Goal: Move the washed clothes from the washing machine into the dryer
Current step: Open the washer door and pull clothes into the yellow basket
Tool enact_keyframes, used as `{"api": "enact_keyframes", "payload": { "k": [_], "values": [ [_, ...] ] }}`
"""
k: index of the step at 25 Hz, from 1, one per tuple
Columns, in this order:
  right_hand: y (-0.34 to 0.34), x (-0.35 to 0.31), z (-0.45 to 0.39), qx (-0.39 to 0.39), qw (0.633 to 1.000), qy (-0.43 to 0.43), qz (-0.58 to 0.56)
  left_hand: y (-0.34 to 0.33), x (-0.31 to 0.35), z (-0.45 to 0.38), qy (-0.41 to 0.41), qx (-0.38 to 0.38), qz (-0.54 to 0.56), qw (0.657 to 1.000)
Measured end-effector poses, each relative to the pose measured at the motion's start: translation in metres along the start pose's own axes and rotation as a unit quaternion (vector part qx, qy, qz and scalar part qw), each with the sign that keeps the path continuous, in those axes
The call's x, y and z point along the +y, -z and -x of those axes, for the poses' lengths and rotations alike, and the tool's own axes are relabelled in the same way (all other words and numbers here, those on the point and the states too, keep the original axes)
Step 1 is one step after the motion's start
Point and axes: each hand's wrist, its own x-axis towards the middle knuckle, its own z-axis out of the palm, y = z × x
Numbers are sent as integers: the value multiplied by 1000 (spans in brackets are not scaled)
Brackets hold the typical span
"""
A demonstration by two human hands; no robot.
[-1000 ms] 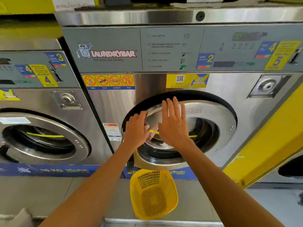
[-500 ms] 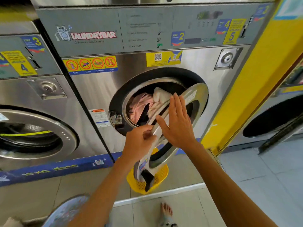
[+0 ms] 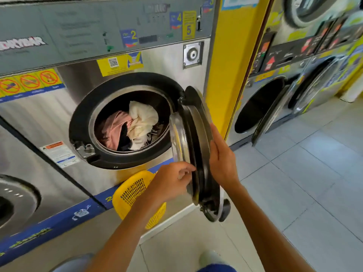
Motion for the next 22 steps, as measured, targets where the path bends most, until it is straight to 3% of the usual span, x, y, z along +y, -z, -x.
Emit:
{"api": "enact_keyframes", "payload": {
  "k": [5, 9, 15, 22],
  "values": [
    [49, 38, -13, 68, 997, -36, -9, -31, 53, -54, -84, 14, -66, 994],
    [81, 69, -32, 69, 997, -22, 19, -66, 80, -96, -86, 48, -97, 990],
    [127, 113, -65, 30, 999, 13, 31, -110, 95, -144, -137, 116, -246, 952],
    [175, 154, -108, -26, 999, 11, 45, -156, 103, -181, -99, 58, -280, 953]
  ]
}}
